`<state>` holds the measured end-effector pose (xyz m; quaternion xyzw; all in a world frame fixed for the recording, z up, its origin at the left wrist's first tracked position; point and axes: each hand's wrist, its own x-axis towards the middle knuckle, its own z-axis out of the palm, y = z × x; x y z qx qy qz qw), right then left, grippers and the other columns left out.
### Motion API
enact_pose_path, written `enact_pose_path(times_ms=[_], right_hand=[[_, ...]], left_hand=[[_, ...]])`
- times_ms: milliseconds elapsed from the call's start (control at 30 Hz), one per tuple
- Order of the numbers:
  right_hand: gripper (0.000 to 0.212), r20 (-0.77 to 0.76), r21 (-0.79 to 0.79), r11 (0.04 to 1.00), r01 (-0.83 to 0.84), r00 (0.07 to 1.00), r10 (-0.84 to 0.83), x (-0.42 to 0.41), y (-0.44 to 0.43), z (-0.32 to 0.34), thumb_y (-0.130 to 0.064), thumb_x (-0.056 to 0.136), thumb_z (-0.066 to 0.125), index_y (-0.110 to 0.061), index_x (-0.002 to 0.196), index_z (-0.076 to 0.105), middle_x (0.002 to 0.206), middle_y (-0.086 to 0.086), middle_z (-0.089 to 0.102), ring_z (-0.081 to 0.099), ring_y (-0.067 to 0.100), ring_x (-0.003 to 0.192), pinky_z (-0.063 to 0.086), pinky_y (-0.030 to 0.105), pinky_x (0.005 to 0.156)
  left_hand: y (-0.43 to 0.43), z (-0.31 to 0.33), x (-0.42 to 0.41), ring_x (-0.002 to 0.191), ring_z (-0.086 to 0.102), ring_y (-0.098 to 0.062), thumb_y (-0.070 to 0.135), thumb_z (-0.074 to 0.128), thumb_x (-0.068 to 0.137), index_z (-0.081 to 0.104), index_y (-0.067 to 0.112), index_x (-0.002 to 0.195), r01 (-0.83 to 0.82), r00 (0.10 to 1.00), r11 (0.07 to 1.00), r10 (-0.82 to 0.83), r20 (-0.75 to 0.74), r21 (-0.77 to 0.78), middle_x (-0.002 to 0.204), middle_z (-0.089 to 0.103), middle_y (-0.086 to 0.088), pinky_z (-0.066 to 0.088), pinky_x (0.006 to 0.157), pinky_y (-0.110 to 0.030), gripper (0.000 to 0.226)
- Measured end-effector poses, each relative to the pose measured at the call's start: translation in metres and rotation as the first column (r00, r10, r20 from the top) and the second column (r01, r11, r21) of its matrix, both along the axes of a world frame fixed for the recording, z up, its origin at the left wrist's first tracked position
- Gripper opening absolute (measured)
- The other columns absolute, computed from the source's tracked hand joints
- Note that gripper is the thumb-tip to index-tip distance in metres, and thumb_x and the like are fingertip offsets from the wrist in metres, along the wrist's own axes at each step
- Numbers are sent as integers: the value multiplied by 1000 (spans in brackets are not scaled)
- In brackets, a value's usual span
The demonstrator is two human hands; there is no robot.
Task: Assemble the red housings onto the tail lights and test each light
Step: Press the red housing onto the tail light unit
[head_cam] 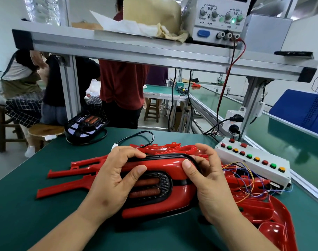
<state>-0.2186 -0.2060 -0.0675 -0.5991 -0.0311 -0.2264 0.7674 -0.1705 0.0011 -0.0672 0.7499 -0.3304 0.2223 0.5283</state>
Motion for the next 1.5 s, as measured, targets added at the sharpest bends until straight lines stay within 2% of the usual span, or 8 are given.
enact_pose_path(times_ms=[100, 300, 500, 667, 867, 1067, 1400, 1500], right_hand=[[85, -144, 13, 1000, -1, 990, 3, 1, 1, 0, -58, 45, 90, -30, 119, 61, 112, 3, 70, 69, 19, 101, 56, 27, 75], [43, -233, -21, 986, -164, 960, 155, -3, 0, 3, -51, 72, 73, -19, 101, 70, 104, 12, 73, 72, 26, 91, 57, 31, 71], [44, -188, -35, 992, -118, 976, 109, -2, 0, 5, -49, 71, 74, -14, 96, 68, 97, 15, 74, 71, 25, 82, 58, 35, 68], [46, -221, -54, 994, -94, 972, 80, -3, 3, 6, -49, 71, 72, -12, 98, 67, 93, 15, 74, 71, 27, 78, 59, 37, 66], [67, -394, -23, 984, -177, 906, 154, -5, -3, 19, -70, 75, 52, -13, 104, 72, 100, 12, 75, 72, 28, 90, 60, 37, 74], [48, -352, 101, 972, -211, 906, 233, -10, -7, 21, -24, 75, 69, 1, 115, 63, 102, 22, 72, 70, 32, 83, 59, 40, 77], [44, -428, -14, 922, -386, 836, 343, -14, -17, 37, -10, 66, 82, 4, 105, 69, 105, 25, 70, 71, 32, 94, 58, 30, 70], [49, -508, -69, 917, -393, 805, 307, -13, -13, 34, -17, 67, 80, 2, 110, 64, 105, 21, 71, 70, 32, 98, 57, 35, 80]], left_hand=[[-2, 1, -3, 112, 53, 3, 40, 65, 83, 58, 36, 105, -10, 998, 998, 6, -63, -61, 110, 59, 24, 34, 91, -1, 23], [0, 4, -6, 107, 57, 4, 38, 68, 80, 60, 34, 108, 33, 972, 981, -76, -224, -189, 107, 62, 20, 42, 83, -1, 30], [-3, 9, -6, 102, 68, -20, 28, 69, 76, 71, 31, 95, 109, 916, 955, -204, -347, -275, 109, 69, 2, 55, 86, -34, 20], [-10, 13, -8, 73, 73, -4, -1, 62, 84, 66, 5, 97, 116, 862, 910, -292, -415, -398, 82, 75, 9, 53, 54, -11, 15], [-4, 14, -1, 69, 74, -19, 12, 62, 78, 68, 10, 97, 99, 708, 849, -427, -563, -519, 83, 76, -4, 58, 52, -28, 20], [13, 17, 5, 101, 71, -21, 17, 51, 83, 71, 29, 108, 166, 641, 809, -523, -562, -564, 115, 71, -1, 60, 74, -36, 34], [52, 46, 19, 105, 69, -13, 24, 76, 67, 67, 21, 116, 162, 632, 963, -270, -726, -217, 112, 74, -3, 51, 84, -26, 49], [73, 60, 52, 101, 69, -20, 13, 66, 89, 66, 18, 105, -122, 698, 981, -24, -715, -152, 108, 72, -8, 53, 74, -28, 17]])
